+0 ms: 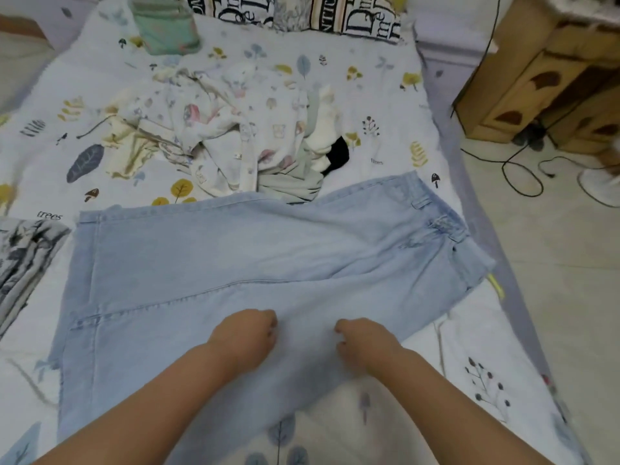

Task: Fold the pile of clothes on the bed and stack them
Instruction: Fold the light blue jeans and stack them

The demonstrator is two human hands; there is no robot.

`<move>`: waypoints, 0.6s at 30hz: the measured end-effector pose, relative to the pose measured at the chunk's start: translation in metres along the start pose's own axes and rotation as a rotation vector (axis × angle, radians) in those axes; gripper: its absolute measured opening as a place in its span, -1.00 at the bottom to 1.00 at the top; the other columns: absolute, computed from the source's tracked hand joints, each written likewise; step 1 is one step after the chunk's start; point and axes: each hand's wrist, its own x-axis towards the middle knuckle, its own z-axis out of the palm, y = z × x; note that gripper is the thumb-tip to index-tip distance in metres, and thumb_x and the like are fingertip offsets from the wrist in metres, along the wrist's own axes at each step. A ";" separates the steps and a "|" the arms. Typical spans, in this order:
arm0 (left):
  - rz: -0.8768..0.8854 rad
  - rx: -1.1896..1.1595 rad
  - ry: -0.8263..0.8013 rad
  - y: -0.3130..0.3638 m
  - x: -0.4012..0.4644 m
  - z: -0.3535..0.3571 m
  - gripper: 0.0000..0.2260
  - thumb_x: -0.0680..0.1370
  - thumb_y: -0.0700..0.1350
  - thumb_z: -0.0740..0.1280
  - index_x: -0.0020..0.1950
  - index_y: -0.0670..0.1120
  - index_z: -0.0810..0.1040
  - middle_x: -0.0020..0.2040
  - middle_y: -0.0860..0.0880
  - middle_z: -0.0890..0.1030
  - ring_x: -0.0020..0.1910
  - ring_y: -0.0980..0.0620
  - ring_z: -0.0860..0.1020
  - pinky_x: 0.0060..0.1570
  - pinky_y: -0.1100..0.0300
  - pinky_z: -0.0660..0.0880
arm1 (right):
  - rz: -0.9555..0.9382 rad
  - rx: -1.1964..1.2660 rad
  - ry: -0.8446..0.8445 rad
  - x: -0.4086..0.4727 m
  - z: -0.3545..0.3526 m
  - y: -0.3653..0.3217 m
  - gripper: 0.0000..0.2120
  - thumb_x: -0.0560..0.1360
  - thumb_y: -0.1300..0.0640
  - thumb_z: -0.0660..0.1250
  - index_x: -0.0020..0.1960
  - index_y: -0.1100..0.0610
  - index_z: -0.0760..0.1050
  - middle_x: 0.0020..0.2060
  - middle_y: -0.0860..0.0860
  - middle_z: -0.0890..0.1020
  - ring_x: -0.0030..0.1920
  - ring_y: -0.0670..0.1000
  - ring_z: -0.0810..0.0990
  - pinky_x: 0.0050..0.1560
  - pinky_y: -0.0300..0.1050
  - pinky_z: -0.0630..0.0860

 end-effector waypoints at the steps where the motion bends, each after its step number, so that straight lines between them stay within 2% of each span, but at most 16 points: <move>1: 0.007 -0.005 -0.001 0.013 0.007 0.000 -0.72 0.61 -0.03 0.10 0.27 -0.03 0.43 0.21 -0.04 0.53 0.20 -0.03 0.46 0.11 0.20 0.37 | 0.007 -0.013 0.010 0.000 -0.007 0.017 -0.66 0.59 0.13 0.08 0.35 0.14 0.34 0.27 0.13 0.46 0.26 0.11 0.44 0.17 -0.12 0.37; 7: -0.010 -0.078 -0.021 0.099 0.059 0.012 -0.71 0.60 -0.03 0.11 0.29 -0.02 0.42 0.25 -0.03 0.51 0.24 -0.03 0.44 0.15 0.21 0.35 | 0.054 -0.117 0.070 0.004 -0.042 0.132 -0.70 0.56 0.17 0.12 0.27 0.18 0.38 0.21 0.16 0.46 0.22 0.11 0.43 0.15 -0.08 0.38; 10: -0.017 -0.102 -0.048 0.139 0.087 0.028 -0.71 0.60 -0.03 0.12 0.29 -0.02 0.43 0.25 -0.03 0.52 0.24 -0.03 0.44 0.15 0.22 0.35 | 0.062 -0.208 0.129 0.011 -0.047 0.184 -0.71 0.54 0.25 0.13 0.25 0.17 0.36 0.22 0.14 0.41 0.24 0.09 0.38 0.12 -0.09 0.38; 12: -0.025 -0.109 -0.070 0.161 0.104 0.041 -0.71 0.59 -0.03 0.12 0.28 -0.02 0.43 0.24 -0.04 0.52 0.23 -0.03 0.45 0.12 0.24 0.34 | 0.060 -0.251 0.176 0.019 -0.046 0.214 -0.65 0.51 0.27 0.16 0.29 0.13 0.32 0.24 0.12 0.37 0.27 0.07 0.35 0.13 -0.10 0.36; 14: -0.026 -0.106 -0.086 0.179 0.117 0.054 -0.72 0.59 -0.03 0.12 0.27 -0.03 0.43 0.23 -0.05 0.51 0.23 -0.04 0.45 0.13 0.24 0.34 | 0.050 -0.279 0.214 0.028 -0.044 0.238 -0.54 0.48 0.29 0.20 0.36 0.09 0.25 0.31 0.12 0.29 0.33 0.08 0.28 0.22 -0.07 0.31; 18: -0.019 -0.080 -0.109 0.201 0.133 0.077 -0.70 0.59 -0.05 0.13 0.29 -0.08 0.40 0.25 -0.10 0.46 0.24 -0.08 0.44 0.14 0.20 0.34 | 0.027 -0.303 0.223 0.051 -0.038 0.269 -0.31 0.47 0.28 0.23 0.49 0.04 -0.01 0.49 0.16 -0.02 0.49 0.13 -0.01 0.42 0.07 0.11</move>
